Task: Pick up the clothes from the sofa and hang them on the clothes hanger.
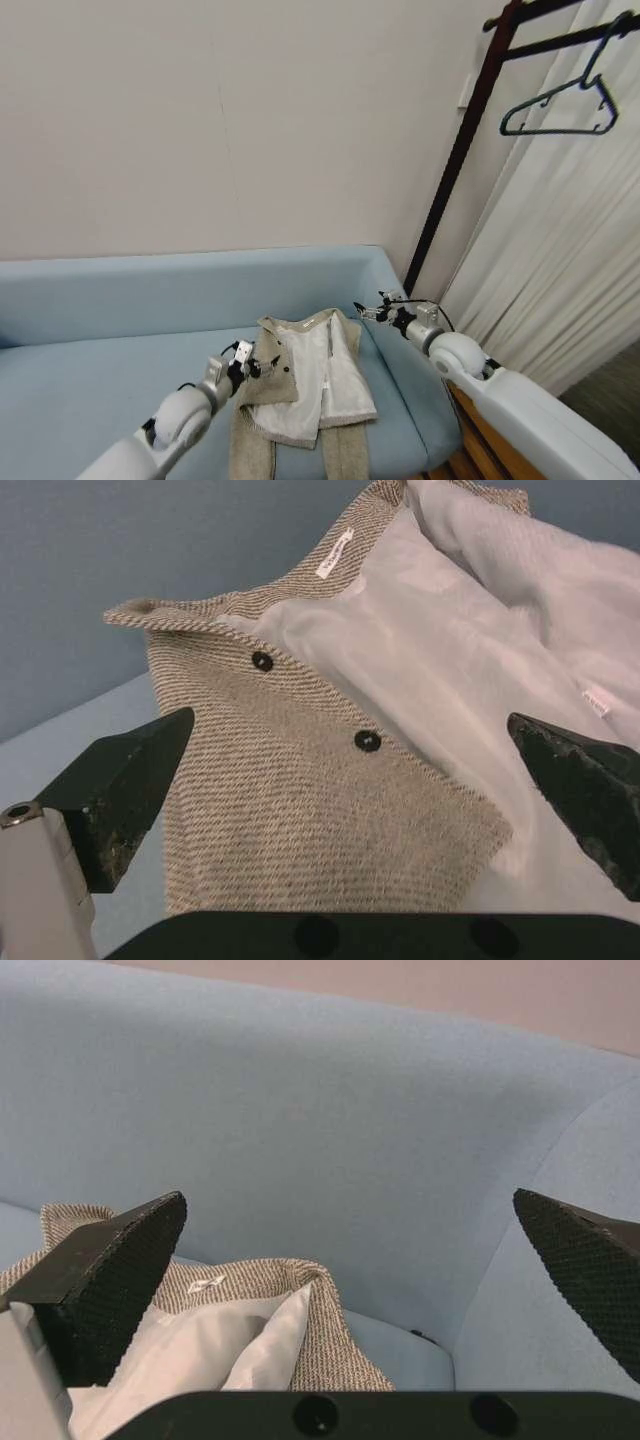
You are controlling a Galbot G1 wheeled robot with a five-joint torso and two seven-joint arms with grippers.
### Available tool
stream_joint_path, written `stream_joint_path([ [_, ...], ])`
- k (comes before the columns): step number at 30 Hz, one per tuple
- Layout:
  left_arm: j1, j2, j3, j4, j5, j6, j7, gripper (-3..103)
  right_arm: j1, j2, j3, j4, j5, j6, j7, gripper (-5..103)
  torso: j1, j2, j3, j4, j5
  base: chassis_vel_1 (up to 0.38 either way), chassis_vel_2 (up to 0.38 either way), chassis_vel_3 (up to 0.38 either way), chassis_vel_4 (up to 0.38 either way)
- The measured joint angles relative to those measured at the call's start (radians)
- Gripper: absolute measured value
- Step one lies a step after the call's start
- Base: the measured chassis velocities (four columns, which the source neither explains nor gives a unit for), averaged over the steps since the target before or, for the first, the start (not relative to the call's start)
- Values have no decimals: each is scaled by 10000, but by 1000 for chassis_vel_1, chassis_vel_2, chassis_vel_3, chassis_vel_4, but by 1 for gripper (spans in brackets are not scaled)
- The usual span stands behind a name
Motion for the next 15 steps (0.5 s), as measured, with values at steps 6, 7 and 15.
stream_joint_path([
  [6,896,23,-91,362,2203,-891,470,100,-443,-24,190,277,81,92,238,100,1,-1,2,-2,-3,0,0,0,0],
  [7,930,61,-57,558,2585,-1138,724,100,-553,-2,225,336,75,116,299,100,2,-1,2,-3,-3,0,0,0,0],
  [15,632,157,304,1539,3742,-1943,1905,100,-773,91,236,406,-61,156,455,100,2,-2,3,-3,-4,0,0,0,0],
])
